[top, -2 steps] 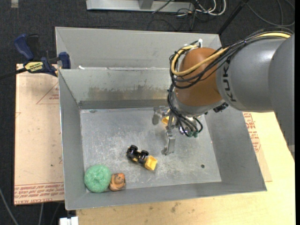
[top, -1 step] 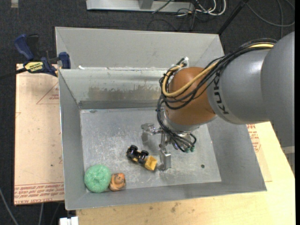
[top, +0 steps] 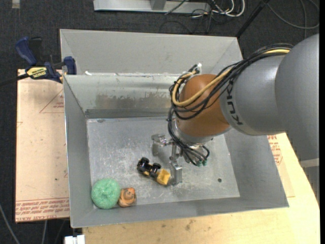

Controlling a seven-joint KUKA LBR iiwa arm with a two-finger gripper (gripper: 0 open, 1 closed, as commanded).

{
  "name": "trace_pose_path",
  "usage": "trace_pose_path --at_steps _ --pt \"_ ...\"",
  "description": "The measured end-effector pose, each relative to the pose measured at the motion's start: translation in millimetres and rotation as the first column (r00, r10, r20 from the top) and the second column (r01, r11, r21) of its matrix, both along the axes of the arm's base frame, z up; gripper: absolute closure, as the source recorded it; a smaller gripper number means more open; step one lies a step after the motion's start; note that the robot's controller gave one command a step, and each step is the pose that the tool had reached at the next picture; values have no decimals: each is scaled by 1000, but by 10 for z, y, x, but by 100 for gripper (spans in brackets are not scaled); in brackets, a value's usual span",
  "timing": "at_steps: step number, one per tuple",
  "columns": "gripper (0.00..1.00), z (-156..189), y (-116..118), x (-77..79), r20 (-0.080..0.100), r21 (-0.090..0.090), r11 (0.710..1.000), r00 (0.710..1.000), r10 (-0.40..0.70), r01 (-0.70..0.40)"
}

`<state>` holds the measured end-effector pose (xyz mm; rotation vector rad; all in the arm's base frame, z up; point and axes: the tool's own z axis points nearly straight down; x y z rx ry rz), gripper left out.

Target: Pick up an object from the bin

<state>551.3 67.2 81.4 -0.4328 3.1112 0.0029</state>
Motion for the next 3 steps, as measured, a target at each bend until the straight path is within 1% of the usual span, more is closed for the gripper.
trace_pose_path --at_steps 1,2,3 --pt "0 -38 84 -61 0 -1 970 970 -245 245" --pt "0 -70 200 -129 0 -2 997 997 -76 76" --pt "0 -89 352 -184 1 -1 995 995 100 -100"
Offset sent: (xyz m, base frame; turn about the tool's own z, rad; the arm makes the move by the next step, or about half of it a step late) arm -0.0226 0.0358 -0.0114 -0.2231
